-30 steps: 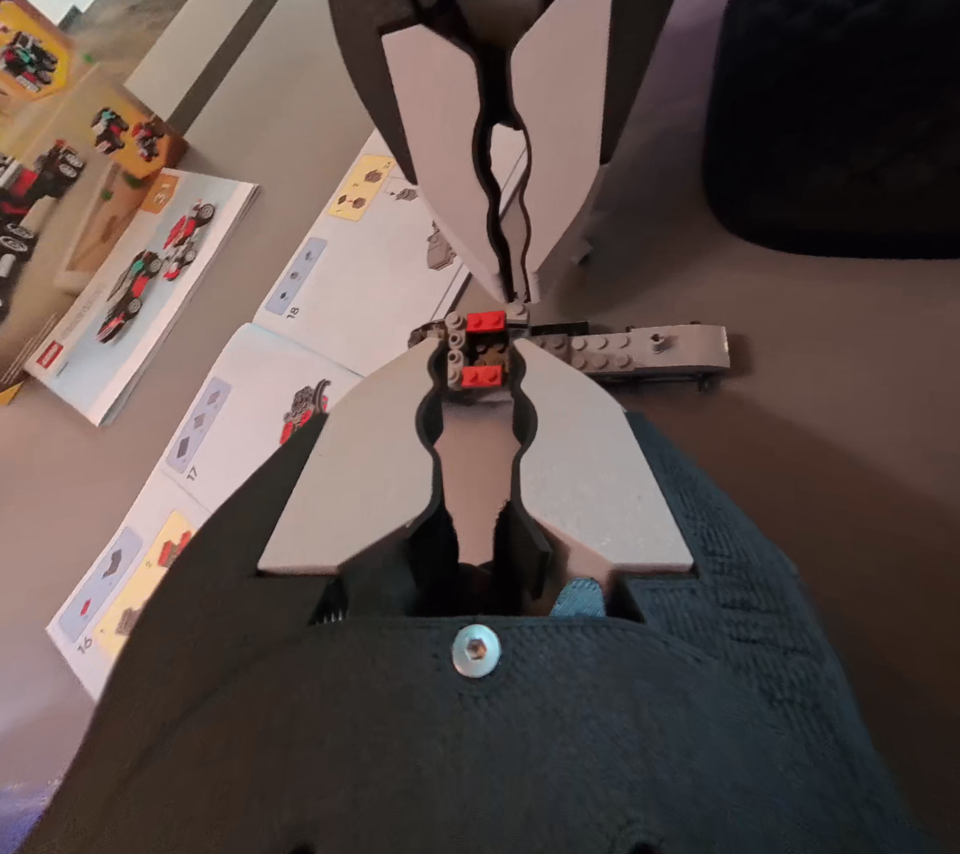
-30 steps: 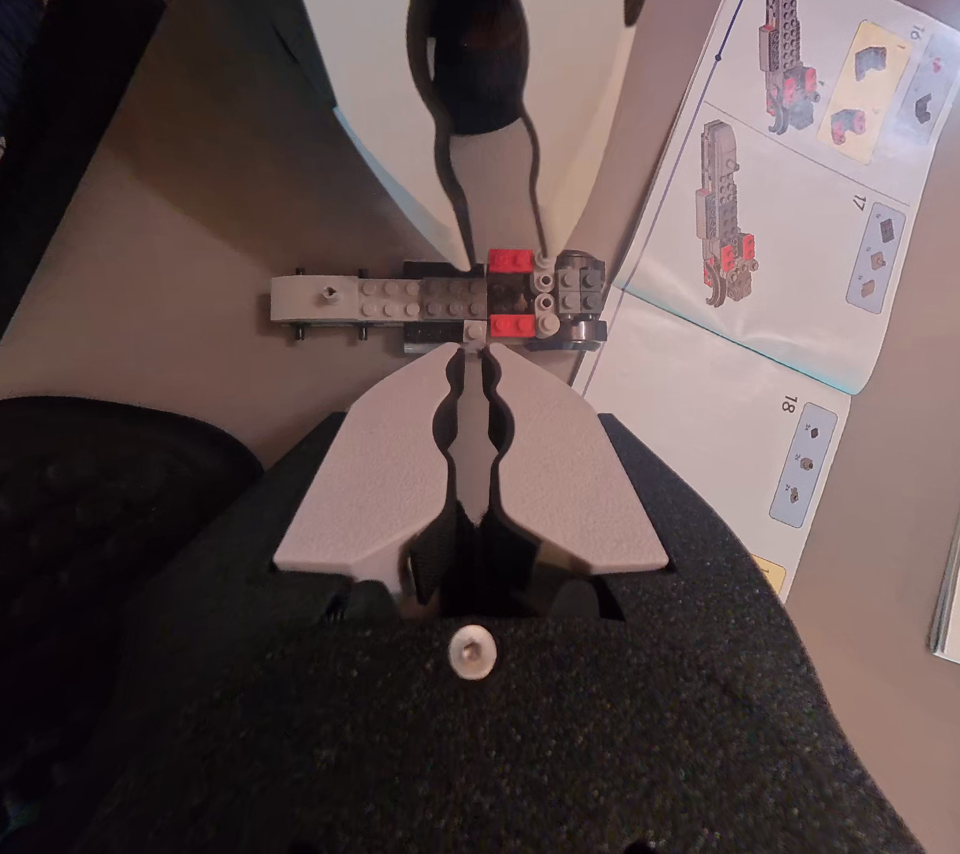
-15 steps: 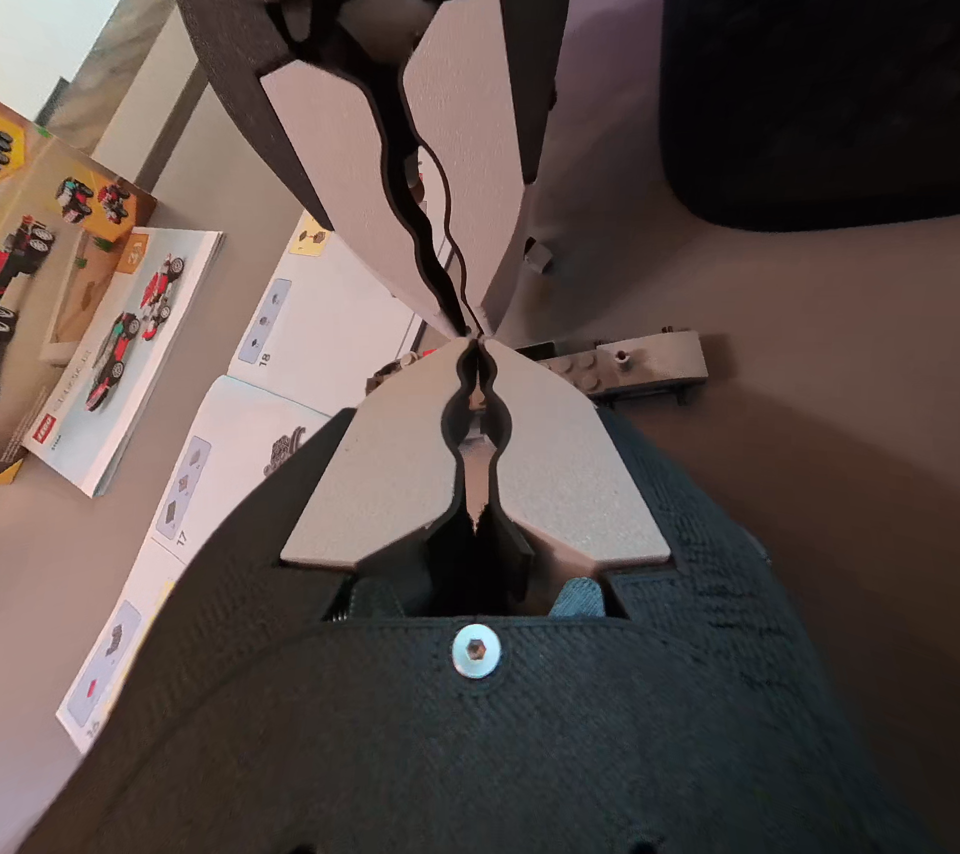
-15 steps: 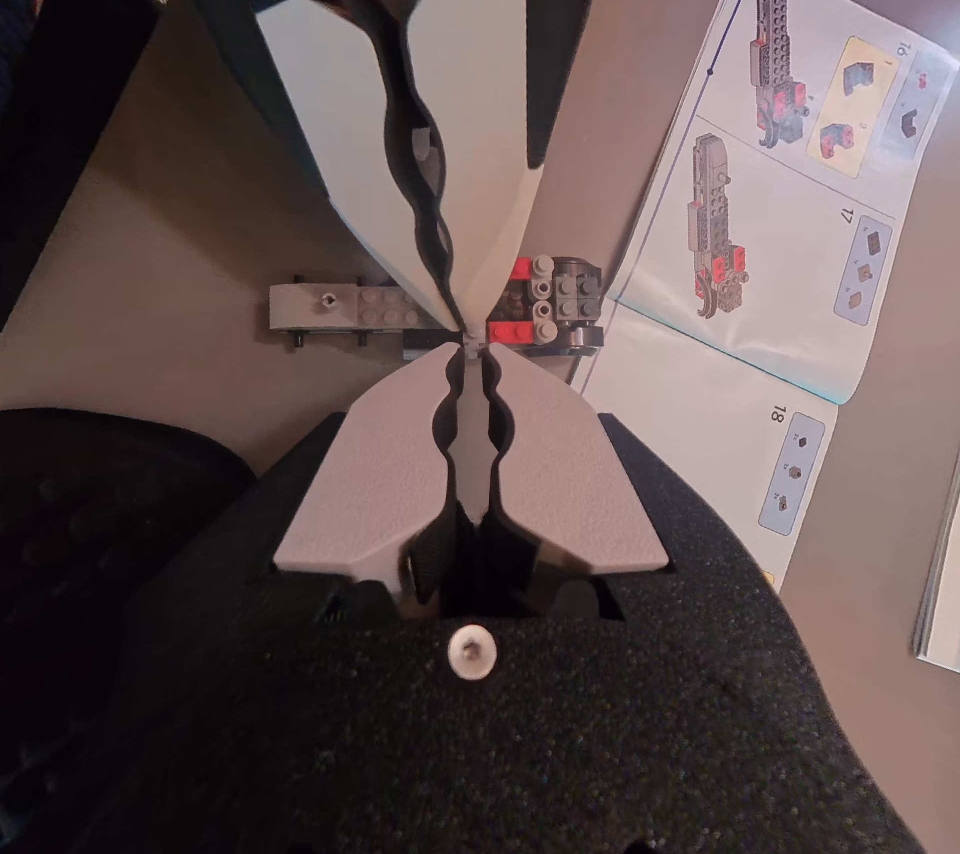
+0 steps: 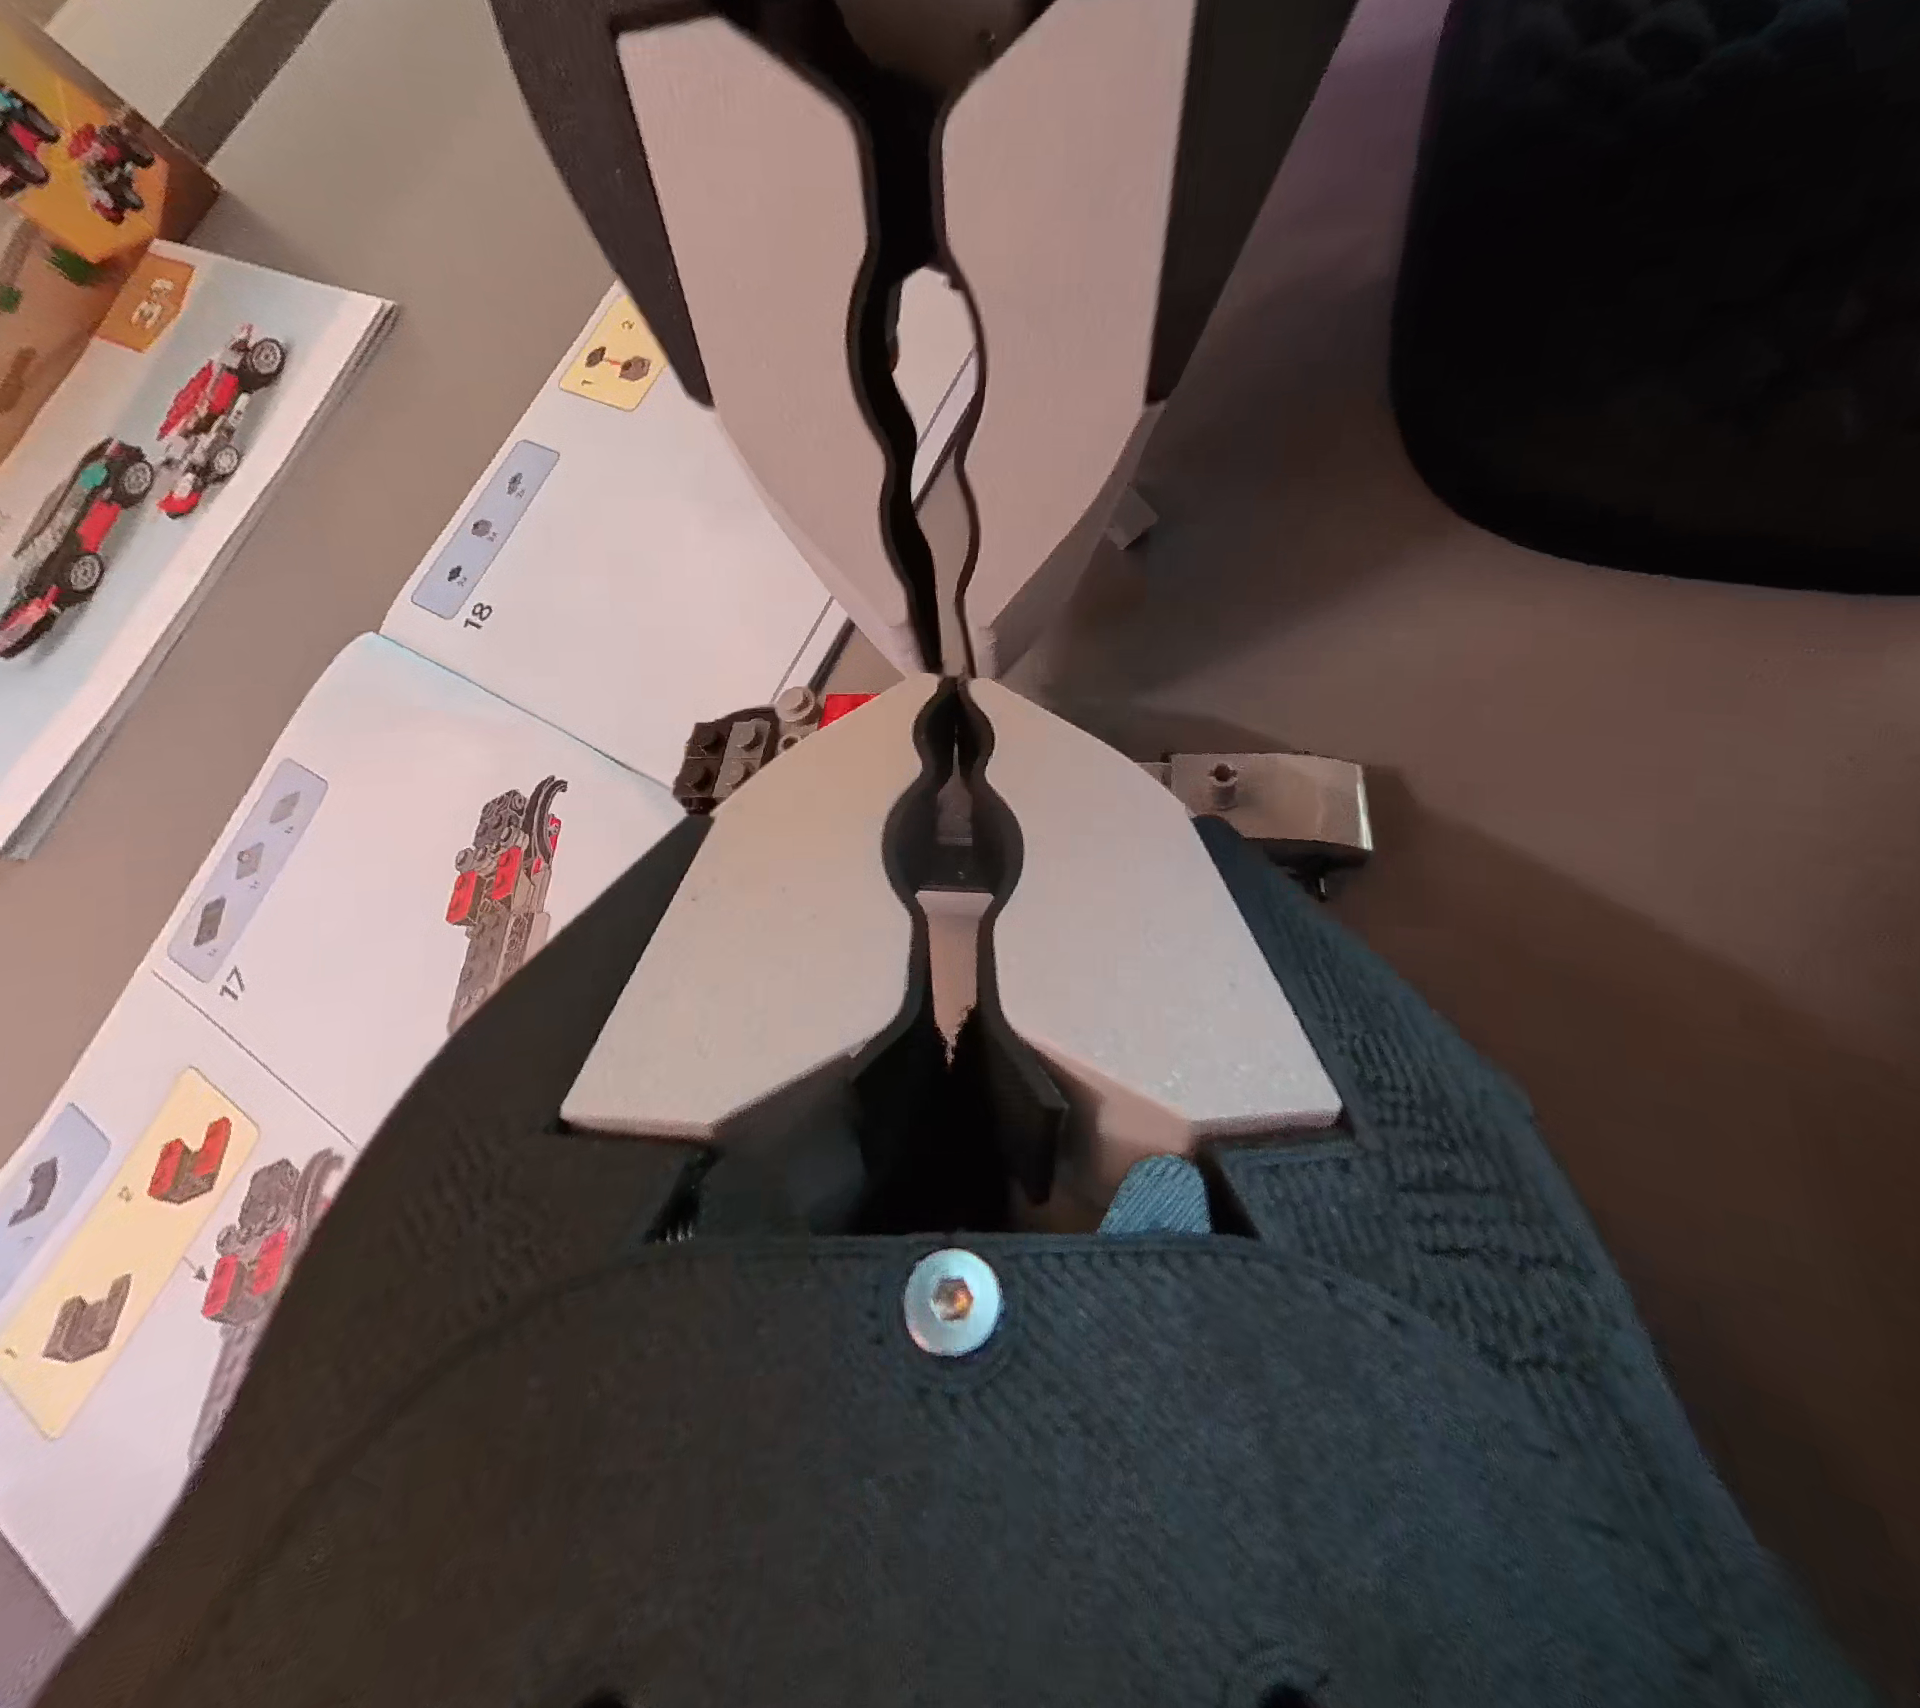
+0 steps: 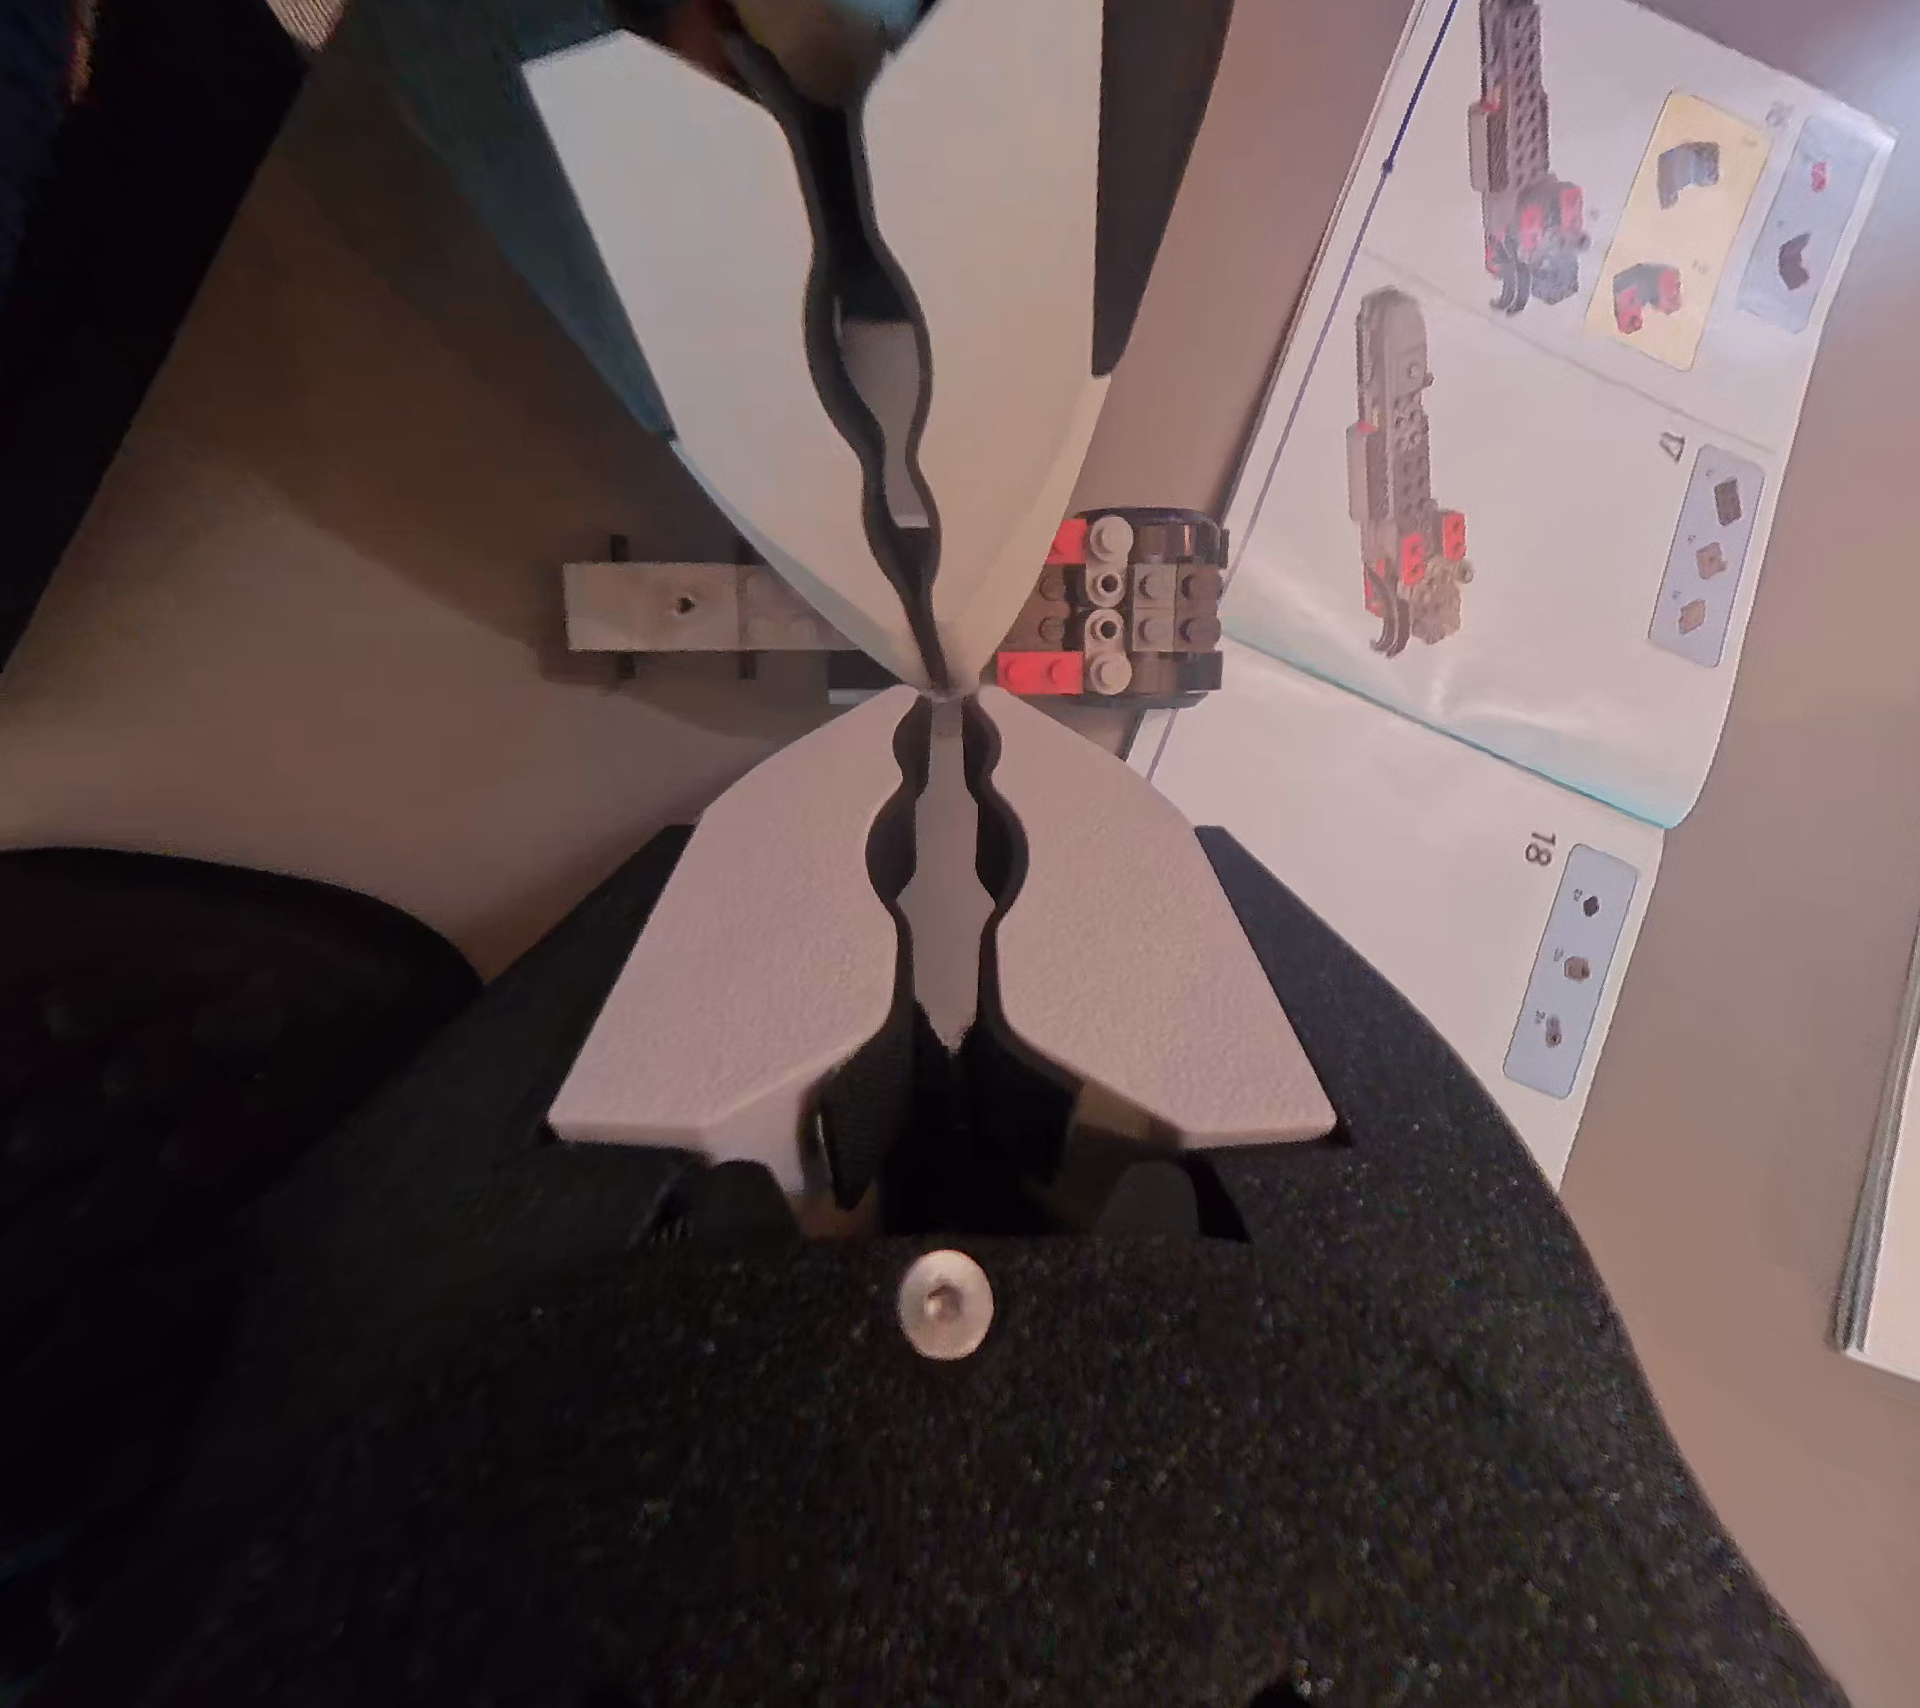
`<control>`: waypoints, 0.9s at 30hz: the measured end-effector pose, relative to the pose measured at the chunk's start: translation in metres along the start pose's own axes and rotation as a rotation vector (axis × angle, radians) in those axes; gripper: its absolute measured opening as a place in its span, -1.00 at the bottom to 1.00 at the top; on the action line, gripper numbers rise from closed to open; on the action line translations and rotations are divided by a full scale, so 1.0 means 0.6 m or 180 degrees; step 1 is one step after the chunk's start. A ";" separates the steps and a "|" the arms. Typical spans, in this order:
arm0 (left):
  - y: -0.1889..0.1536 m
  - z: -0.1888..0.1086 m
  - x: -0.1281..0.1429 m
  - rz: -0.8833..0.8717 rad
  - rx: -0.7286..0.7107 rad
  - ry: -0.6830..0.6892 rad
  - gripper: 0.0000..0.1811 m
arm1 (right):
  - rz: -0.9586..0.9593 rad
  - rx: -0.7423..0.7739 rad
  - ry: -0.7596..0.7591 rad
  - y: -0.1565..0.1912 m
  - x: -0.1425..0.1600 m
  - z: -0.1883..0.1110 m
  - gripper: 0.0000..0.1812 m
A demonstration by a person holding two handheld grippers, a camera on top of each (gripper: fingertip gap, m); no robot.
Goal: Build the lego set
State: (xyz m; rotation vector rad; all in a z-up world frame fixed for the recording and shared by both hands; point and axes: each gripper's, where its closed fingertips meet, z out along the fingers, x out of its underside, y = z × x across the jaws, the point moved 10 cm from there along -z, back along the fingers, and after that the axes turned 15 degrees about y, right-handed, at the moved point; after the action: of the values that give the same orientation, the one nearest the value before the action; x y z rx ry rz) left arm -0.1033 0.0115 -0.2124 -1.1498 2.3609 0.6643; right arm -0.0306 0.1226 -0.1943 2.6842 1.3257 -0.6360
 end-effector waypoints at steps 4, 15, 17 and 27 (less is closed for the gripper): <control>0.004 -0.005 0.010 -0.0072 0.0021 -0.0006 -1.00 | 0.0082 0.0023 -0.0092 -0.005 -0.002 -0.003 -0.93; 0.006 -0.014 0.019 -0.0132 -0.0085 -0.0082 -0.98 | 0.0208 0.0246 -0.0496 0.004 0.006 0.012 -0.88; 0.008 -0.021 0.021 -0.0176 -0.0120 -0.0146 -0.94 | 0.0197 0.0308 -0.0528 0.005 0.005 0.011 -0.88; 0.022 -0.033 0.038 -0.0312 -0.0273 0.0048 -0.54 | 0.0196 0.0397 -0.0773 0.016 0.002 0.011 -0.98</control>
State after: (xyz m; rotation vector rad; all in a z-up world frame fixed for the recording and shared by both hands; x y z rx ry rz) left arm -0.1300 -0.0069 -0.2068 -1.3025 2.2910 0.7313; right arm -0.0246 0.1155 -0.2018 2.6231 1.1732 -1.0306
